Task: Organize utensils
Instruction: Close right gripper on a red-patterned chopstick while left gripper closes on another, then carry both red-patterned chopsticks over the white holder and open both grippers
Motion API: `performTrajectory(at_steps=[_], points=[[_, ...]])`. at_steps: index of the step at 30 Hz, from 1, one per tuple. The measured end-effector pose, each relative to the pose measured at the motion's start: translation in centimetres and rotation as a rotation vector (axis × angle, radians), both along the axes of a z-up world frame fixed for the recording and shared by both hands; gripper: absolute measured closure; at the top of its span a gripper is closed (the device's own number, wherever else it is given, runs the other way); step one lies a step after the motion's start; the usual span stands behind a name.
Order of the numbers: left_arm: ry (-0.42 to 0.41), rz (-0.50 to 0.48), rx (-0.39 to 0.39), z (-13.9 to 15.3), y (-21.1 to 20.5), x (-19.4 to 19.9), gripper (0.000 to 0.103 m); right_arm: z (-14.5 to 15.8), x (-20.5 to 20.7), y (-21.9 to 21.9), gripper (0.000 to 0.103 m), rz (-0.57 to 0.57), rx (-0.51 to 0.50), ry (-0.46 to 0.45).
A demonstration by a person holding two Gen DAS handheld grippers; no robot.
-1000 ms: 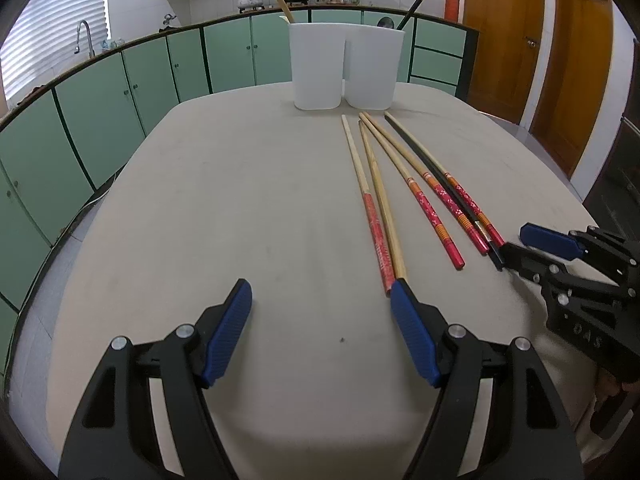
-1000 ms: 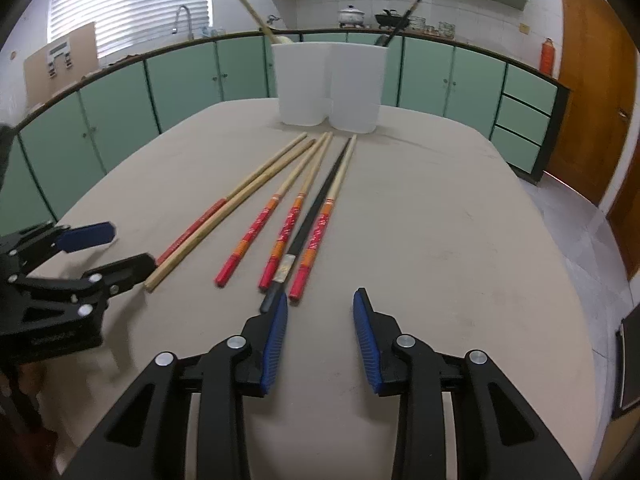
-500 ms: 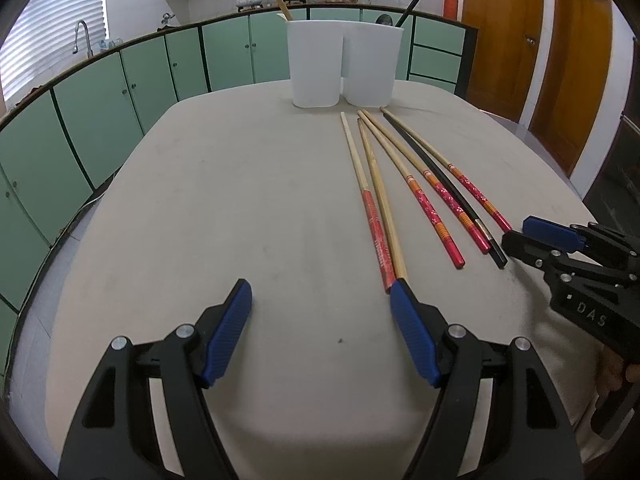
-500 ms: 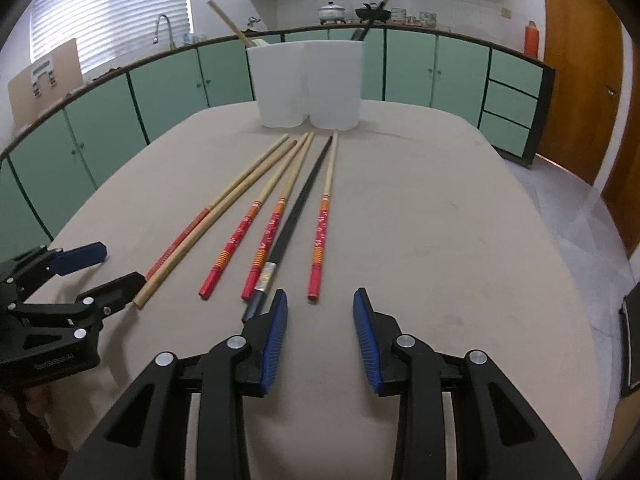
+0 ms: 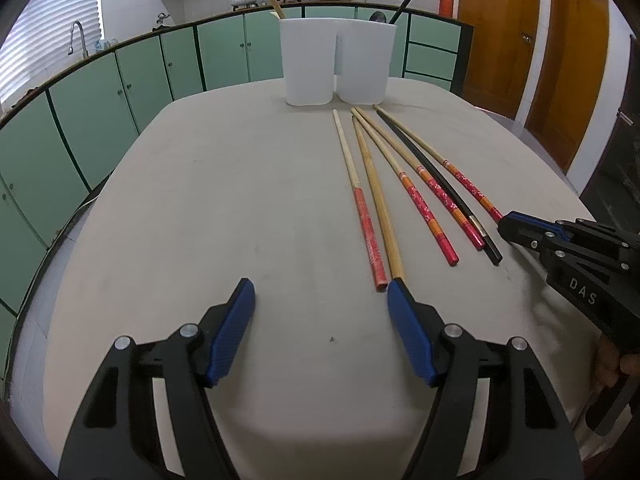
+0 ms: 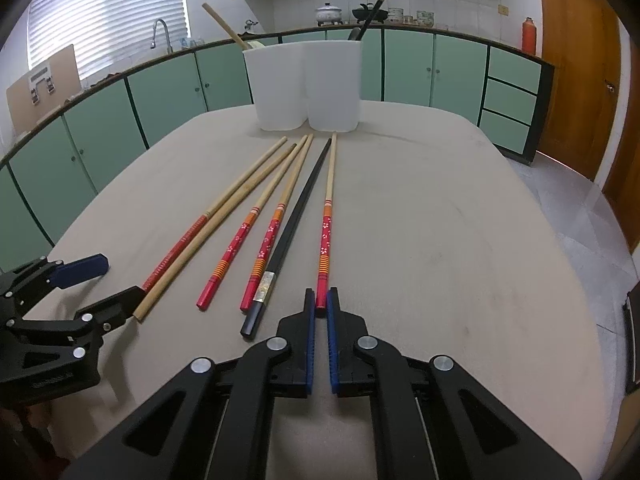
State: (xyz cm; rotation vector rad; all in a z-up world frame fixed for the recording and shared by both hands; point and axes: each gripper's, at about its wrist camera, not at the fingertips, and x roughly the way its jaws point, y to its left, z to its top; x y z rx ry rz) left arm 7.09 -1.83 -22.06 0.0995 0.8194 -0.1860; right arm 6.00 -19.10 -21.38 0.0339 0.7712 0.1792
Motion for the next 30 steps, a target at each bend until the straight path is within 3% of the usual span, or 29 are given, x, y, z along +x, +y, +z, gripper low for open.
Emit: performTrajectory(at_steps=[5, 7, 10, 16, 23, 30], points=[[0.006, 0.0, -0.003, 0.0, -0.4, 0.3, 0.037, 0.0, 0.1, -0.1, 0.097, -0.001, 0.004, 0.0], [0.005, -0.001, -0.007, 0.0, -0.7, 0.6, 0.043, 0.1, 0.1, -0.1, 0.097, -0.001, 0.004, 0.0], [-0.004, -0.014, -0.002, -0.1, -1.2, 0.7, 0.057, 0.0, 0.1, -0.3, 0.097, 0.0, 0.01, 0.001], [-0.017, -0.067, -0.007, -0.1, -2.4, 0.5, 0.097, 0.0, 0.3, -0.3, 0.097, -0.002, 0.008, 0.004], [-0.038, -0.056, -0.011, 0.1, -2.4, 0.4, 0.098, 0.1, 0.3, -0.8, 0.098, -0.014, 0.042, -0.001], [-0.091, -0.036, -0.03, 2.1, -1.9, -0.1, 0.098, 1.9, -0.2, -1.3, 0.098, -0.023, 0.042, -0.063]])
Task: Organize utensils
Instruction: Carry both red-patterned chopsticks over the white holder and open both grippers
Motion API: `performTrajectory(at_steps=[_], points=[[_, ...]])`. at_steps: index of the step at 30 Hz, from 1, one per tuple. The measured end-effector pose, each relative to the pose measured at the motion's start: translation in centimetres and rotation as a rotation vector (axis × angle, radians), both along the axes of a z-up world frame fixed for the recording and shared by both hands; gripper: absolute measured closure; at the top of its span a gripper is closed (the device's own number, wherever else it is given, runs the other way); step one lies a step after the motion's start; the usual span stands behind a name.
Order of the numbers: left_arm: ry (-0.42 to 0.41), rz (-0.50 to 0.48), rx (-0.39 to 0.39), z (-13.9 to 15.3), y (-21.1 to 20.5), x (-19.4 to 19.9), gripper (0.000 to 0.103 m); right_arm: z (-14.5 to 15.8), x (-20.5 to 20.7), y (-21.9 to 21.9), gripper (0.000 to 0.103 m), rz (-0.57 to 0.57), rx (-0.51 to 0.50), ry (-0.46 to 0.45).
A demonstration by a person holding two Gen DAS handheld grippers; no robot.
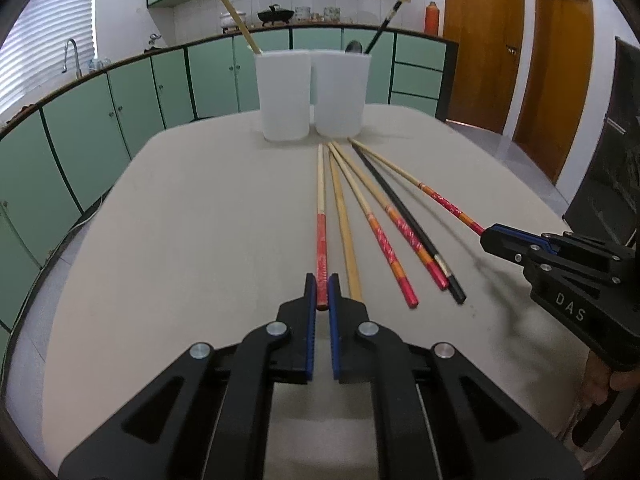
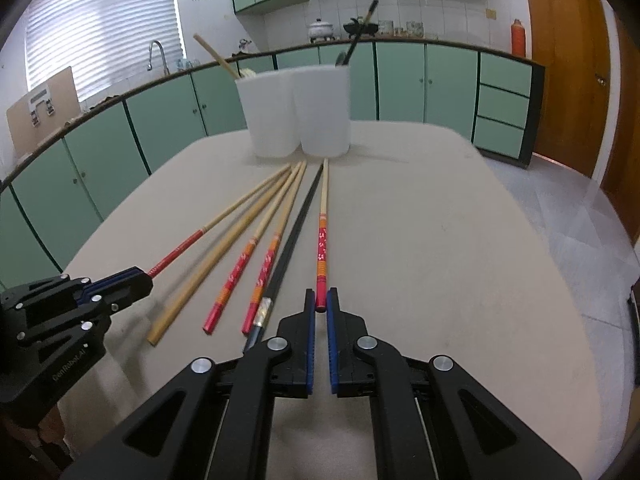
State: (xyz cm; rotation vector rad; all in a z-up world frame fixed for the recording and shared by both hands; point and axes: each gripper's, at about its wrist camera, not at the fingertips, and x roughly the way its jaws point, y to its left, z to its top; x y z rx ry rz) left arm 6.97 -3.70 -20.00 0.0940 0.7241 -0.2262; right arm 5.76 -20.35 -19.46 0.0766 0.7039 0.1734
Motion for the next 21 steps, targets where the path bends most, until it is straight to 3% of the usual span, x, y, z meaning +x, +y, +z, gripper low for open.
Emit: performTrajectory(at_steps=[13, 21], points=[[-0.179, 0.008, -0.007, 8.0, 0.4, -0.4, 0.098, 7.6, -0.4, -1.0, 0.098, 0.019, -0.042, -0.151], [-0.266, -0.021, -0.035, 12.5, 0.2, 1.0, 0.098, 12.0, 2.3, -1.9, 0.098, 0.028, -0.058, -0.168]])
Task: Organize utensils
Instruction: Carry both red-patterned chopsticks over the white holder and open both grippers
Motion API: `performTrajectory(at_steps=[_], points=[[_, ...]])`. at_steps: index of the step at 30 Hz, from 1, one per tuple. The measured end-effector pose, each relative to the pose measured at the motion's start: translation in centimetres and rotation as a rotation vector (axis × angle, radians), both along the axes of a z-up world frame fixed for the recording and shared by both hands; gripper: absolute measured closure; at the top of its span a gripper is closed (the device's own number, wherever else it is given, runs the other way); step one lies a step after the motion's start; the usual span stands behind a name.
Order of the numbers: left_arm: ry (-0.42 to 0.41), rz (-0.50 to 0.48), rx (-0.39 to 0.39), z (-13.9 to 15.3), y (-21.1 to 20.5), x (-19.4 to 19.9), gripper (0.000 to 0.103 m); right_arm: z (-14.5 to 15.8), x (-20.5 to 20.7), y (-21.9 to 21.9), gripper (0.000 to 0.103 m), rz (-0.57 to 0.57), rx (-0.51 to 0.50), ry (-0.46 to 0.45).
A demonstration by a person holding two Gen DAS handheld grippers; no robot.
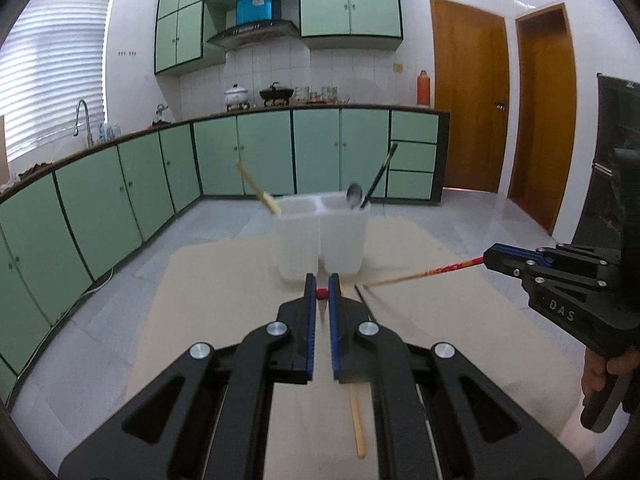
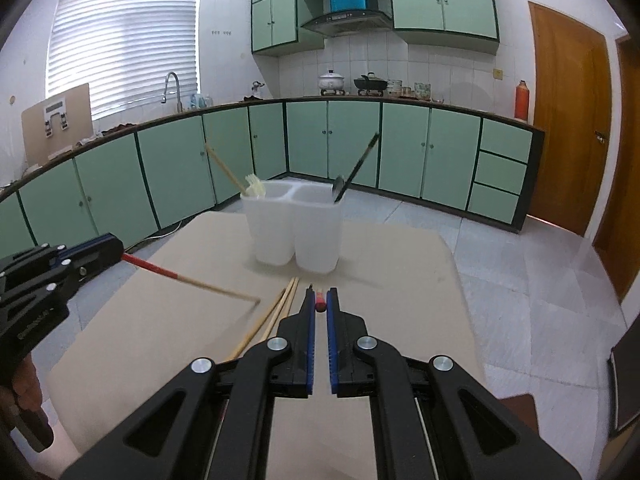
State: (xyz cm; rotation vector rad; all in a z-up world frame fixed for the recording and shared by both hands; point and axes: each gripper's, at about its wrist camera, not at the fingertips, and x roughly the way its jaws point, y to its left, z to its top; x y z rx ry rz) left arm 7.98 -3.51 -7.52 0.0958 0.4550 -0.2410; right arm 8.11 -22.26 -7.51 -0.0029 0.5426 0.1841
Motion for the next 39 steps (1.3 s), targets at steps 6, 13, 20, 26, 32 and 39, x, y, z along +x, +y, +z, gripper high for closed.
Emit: performTrajectory(at_steps=[6, 13, 20, 26, 32, 39], points=[[-0.023, -0.019, -0.011, 2.1, -0.4, 2.6, 0.098, 2.9, 3.4, -0.8, 0.098, 0.034, 0.03, 0.006], [-0.016, -0.018, -0.051, 3.9, -0.1, 5.2, 0.098, 6.3, 6.7, -1.1, 0.098, 0.083, 0.044, -0.001], [-0.03, -0.035, -0.053, 5.8, 0.2, 5.5, 0.098, 8.2, 8.2, -1.1, 0.098, 0.152, 0.044, -0.003], [-0.054, -0.06, -0.112, 8.5, 1.4, 5.4, 0.098, 11.0, 9.2, -1.6, 0.098, 0.194, 0.1, -0.039], [-0.149, -0.057, -0.136, 12.3, 1.7, 5.8, 0.098, 15.5, 11.0, -1.6, 0.098, 0.21, 0.123, -0.13], [-0.194, -0.043, -0.105, 14.0, 0.7, 9.3, 0.098, 19.4, 14.6, -1.0, 0.098, 0.172, 0.105, -0.223]])
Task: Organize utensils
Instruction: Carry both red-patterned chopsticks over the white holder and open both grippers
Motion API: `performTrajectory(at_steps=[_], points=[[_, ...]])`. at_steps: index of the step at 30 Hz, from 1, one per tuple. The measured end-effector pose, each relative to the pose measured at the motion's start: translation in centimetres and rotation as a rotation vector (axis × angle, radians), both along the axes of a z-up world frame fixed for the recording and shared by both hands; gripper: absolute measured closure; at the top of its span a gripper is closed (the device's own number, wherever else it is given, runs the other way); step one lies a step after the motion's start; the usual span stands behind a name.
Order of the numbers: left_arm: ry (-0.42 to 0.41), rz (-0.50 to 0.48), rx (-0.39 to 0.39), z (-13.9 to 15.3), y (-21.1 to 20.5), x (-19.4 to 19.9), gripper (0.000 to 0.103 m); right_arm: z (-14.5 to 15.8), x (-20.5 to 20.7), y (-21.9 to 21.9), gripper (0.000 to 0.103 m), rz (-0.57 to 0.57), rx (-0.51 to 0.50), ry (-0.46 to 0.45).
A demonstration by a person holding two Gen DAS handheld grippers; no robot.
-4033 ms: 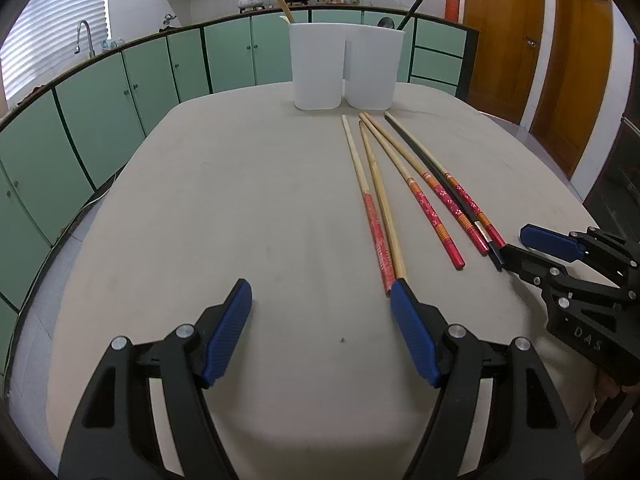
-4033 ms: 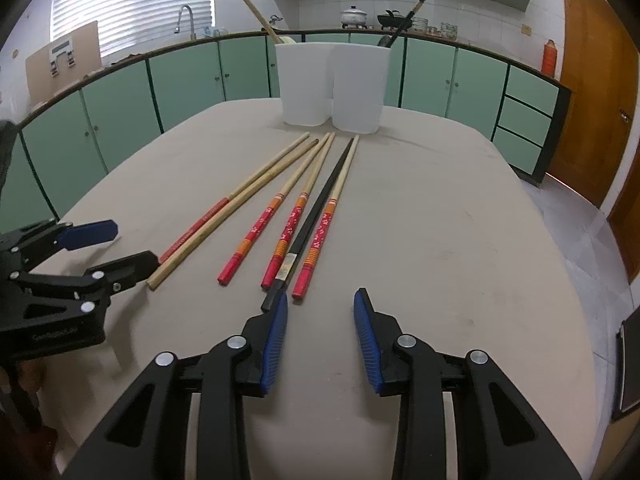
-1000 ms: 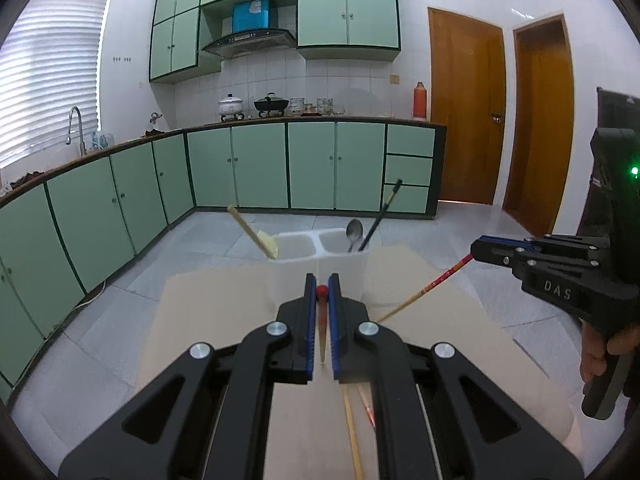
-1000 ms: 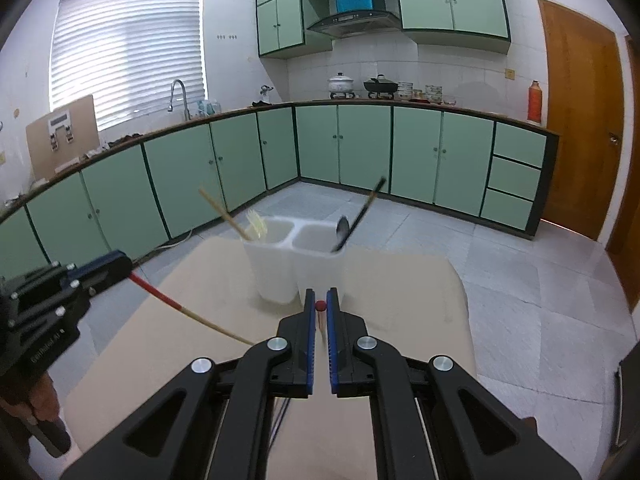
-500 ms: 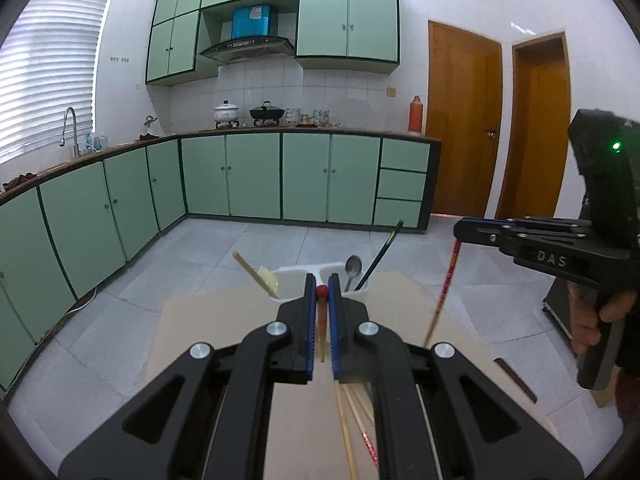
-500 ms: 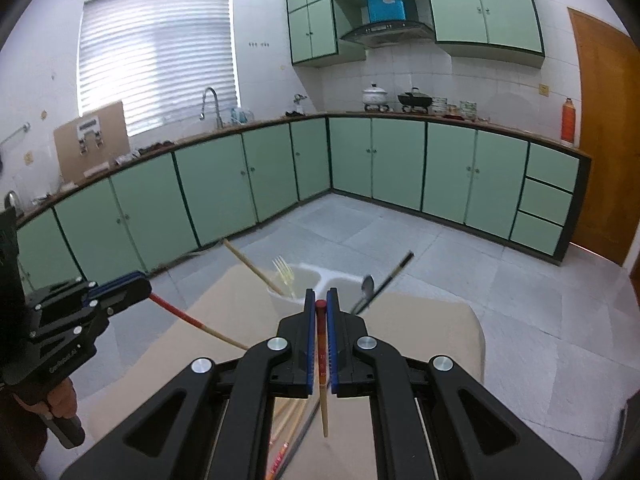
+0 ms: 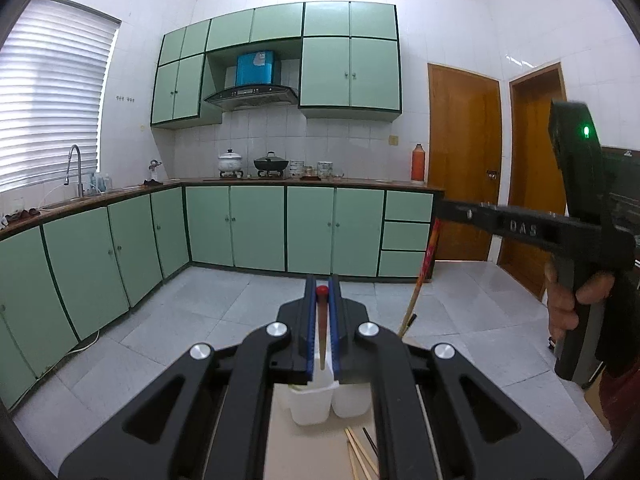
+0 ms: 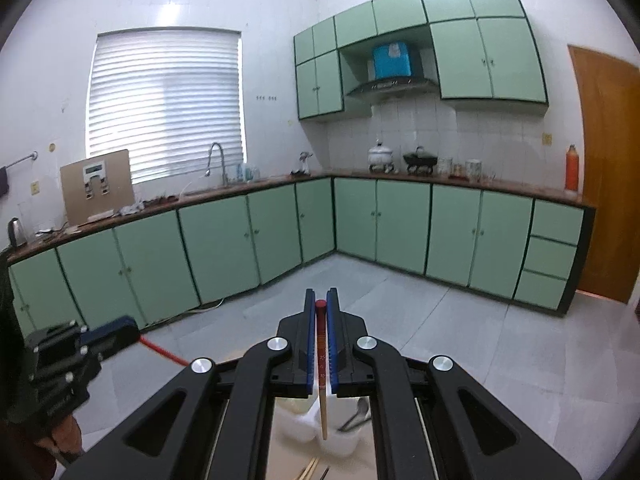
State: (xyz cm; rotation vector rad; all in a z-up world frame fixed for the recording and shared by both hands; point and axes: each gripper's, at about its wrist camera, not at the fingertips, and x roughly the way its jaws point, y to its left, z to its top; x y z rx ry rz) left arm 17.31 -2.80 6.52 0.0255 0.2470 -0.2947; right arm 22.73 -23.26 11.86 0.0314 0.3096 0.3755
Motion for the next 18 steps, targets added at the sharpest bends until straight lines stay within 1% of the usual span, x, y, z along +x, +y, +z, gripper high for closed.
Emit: performTrajectory(at_steps=[4, 7, 11, 16, 18], points=[[0.035, 0.008, 0.023, -0.9, -0.7, 3.0, 0.098, -0.3, 2.6, 0.5, 0.098, -0.034, -0.007, -0.004], [0.083, 0.012, 0.028, -2.3, -0.8, 4.9, 0.098, -2.2, 4.5, 1.1, 0.098, -0.059, -0.029, 0.012], [0.108, 0.028, 0.044, -3.7, -1.3, 7.2, 0.098, -5.2, 6.3, 1.2, 0.098, -0.063, -0.012, 0.063], [0.15, 0.029, 0.068, -5.5, -1.6, 8.8, 0.098, -8.6, 6.8, 1.4, 0.098, -0.054, -0.006, 0.127], [0.181, 0.037, 0.074, -6.4, -1.5, 9.3, 0.095, -9.7, 6.7, 1.4, 0.097, -0.056, -0.014, 0.155]])
